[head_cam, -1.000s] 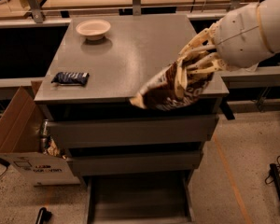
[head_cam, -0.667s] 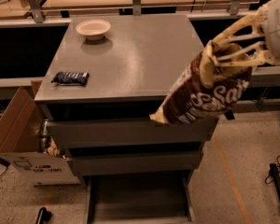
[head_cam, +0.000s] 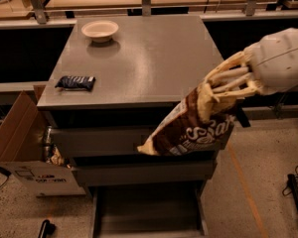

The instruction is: Place brown chip bag into bottom drawer

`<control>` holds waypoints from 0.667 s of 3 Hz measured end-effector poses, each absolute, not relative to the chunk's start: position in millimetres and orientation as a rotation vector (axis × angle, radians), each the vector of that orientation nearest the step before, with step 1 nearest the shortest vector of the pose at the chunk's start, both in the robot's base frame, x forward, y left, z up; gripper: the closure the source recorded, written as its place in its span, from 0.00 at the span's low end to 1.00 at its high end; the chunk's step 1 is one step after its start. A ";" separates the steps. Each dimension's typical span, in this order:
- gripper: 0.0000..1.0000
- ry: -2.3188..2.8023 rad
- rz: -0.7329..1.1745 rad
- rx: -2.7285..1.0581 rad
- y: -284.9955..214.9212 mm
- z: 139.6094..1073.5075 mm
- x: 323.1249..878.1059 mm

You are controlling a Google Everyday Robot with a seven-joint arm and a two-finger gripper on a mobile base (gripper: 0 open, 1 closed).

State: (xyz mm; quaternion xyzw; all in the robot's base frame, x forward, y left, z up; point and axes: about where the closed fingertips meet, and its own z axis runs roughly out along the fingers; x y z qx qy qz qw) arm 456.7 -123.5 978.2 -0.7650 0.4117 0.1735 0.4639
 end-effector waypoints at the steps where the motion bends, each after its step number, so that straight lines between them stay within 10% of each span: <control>1: 1.00 1.113 0.602 -1.863 -87.3 928.8 470.0; 2: 1.00 1.125 0.620 -1.861 -83.9 926.0 470.0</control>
Offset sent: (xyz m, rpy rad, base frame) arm 0.0119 0.0326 -0.0445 0.0083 0.1528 0.0070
